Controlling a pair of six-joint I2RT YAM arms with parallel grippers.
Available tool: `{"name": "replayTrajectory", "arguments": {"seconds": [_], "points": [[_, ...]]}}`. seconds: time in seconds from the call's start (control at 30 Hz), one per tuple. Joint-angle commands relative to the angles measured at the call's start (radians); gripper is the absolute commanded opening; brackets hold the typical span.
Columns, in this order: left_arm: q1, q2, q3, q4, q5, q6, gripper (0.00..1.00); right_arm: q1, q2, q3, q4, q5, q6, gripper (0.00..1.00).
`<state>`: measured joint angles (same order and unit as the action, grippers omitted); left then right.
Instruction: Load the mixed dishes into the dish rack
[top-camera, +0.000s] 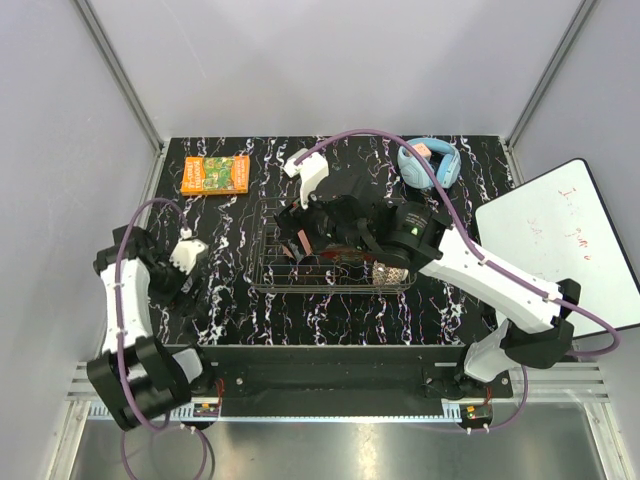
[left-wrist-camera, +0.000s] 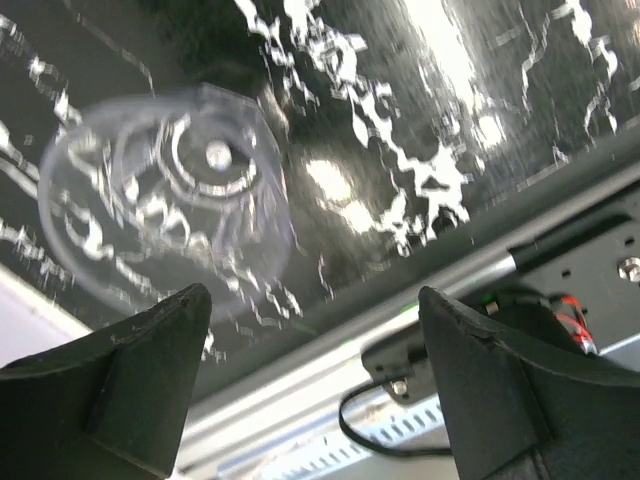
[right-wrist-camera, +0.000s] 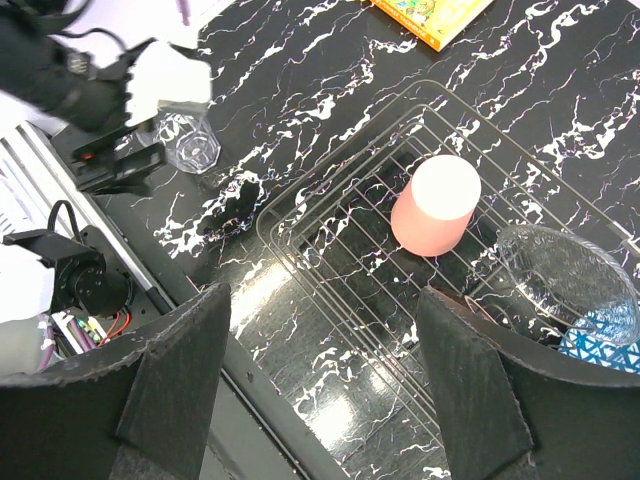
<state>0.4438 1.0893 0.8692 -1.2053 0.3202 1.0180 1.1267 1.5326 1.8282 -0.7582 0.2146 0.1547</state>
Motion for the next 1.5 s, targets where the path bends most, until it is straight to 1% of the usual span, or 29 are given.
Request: {"name": "replayTrajectory", "arguments": {"seconds": [0.0,0.07,0.17,0.27,0.3,0.43,0.63,0.67,0.73,0.77,0.83,0.87,0.9,0.97,1.0,1.03,1.07,1.1,1.13,1.17,1.2,1.23,1.27,1.3,1.33,1.37,1.4,1.43,1.47], "points": [[-0.039,0.069,0.014,0.117,0.032,-0.078,0.87,0.007,0.003,0.0,0.037,-0.008,0.005,0.82],[-0.056,0.075,0.013,0.139,0.028,-0.096,0.87,0.007,0.0,-0.003,0.037,-0.003,0.005,0.82],[-0.097,0.087,-0.021,0.206,-0.023,-0.124,0.87,0.005,0.003,-0.003,0.037,-0.001,0.003,0.82],[-0.125,0.121,-0.056,0.265,-0.067,-0.14,0.82,0.007,0.011,0.002,0.036,0.005,0.002,0.81],[-0.129,0.13,-0.061,0.28,-0.076,-0.147,0.78,0.005,0.011,0.002,0.034,0.006,0.002,0.8],[-0.142,0.175,-0.067,0.303,-0.105,-0.18,0.65,0.007,0.015,-0.004,0.031,0.043,-0.001,0.79],[-0.152,0.221,-0.078,0.339,-0.151,-0.214,0.56,0.007,0.003,-0.029,0.034,0.081,-0.006,0.79],[-0.152,0.236,-0.075,0.342,-0.153,-0.222,0.44,0.007,-0.003,-0.036,0.036,0.083,-0.007,0.79],[-0.152,0.245,-0.065,0.343,-0.159,-0.246,0.27,0.007,-0.009,-0.044,0.037,0.092,-0.007,0.79],[-0.151,0.245,-0.049,0.337,-0.156,-0.249,0.16,0.005,-0.014,-0.052,0.036,0.094,-0.007,0.79],[-0.155,0.218,-0.004,0.294,-0.13,-0.265,0.07,0.005,-0.022,-0.061,0.04,0.101,-0.009,0.79],[-0.154,0.204,0.019,0.274,-0.113,-0.269,0.0,0.007,-0.025,-0.07,0.042,0.104,-0.009,0.79],[-0.154,0.187,0.045,0.224,-0.072,-0.275,0.0,0.007,-0.026,-0.076,0.042,0.104,-0.004,0.79],[-0.155,0.138,0.154,0.158,-0.009,-0.292,0.0,0.007,-0.034,-0.09,0.054,0.109,0.006,0.79],[-0.155,0.123,0.198,0.085,0.073,-0.298,0.0,0.004,-0.034,-0.092,0.054,0.123,0.032,0.78],[-0.154,0.098,0.299,0.043,0.126,-0.312,0.0,0.005,-0.028,-0.087,0.05,0.149,0.046,0.77],[-0.152,0.089,0.353,0.0,0.182,-0.315,0.0,0.005,-0.026,-0.086,0.045,0.157,0.061,0.77],[-0.154,0.083,0.404,-0.073,0.294,-0.321,0.0,0.005,-0.025,-0.084,0.045,0.166,0.107,0.78],[-0.154,0.077,0.506,-0.109,0.351,-0.332,0.0,0.005,-0.025,-0.084,0.045,0.158,0.127,0.81],[-0.154,0.08,0.555,-0.146,0.472,-0.335,0.0,0.004,-0.031,-0.084,0.048,0.148,0.147,0.9],[-0.154,0.083,0.598,-0.215,0.535,-0.335,0.0,0.005,-0.035,-0.09,0.072,0.138,0.192,0.93],[-0.154,0.095,0.672,-0.249,0.598,-0.331,0.0,0.004,-0.067,-0.11,0.11,0.097,0.207,0.94],[-0.152,0.104,0.701,-0.281,0.728,-0.32,0.0,0.004,-0.09,-0.175,0.158,0.066,0.223,0.98],[-0.154,0.112,0.721,-0.334,0.791,-0.311,0.0,0.004,-0.118,-0.217,0.277,0.039,0.255,1.0],[-0.154,0.124,0.732,-0.339,0.85,-0.332,0.0,0.005,-0.17,-0.301,0.334,-0.01,0.273,1.0],[-0.152,0.129,0.725,-0.339,0.963,-0.341,0.0,0.002,-0.193,-0.334,0.385,-0.033,0.301,1.0],[-0.154,0.132,0.711,-0.339,1.02,-0.349,0.0,0.001,-0.215,-0.363,0.467,-0.053,0.316,1.0],[-0.152,0.141,0.673,-0.339,1.075,-0.351,0.0,-0.004,-0.257,-0.418,0.508,-0.085,0.327,1.0],[-0.154,0.147,0.656,-0.338,1.174,-0.352,0.0,-0.007,-0.278,-0.444,0.552,-0.104,0.338,1.0]]}}
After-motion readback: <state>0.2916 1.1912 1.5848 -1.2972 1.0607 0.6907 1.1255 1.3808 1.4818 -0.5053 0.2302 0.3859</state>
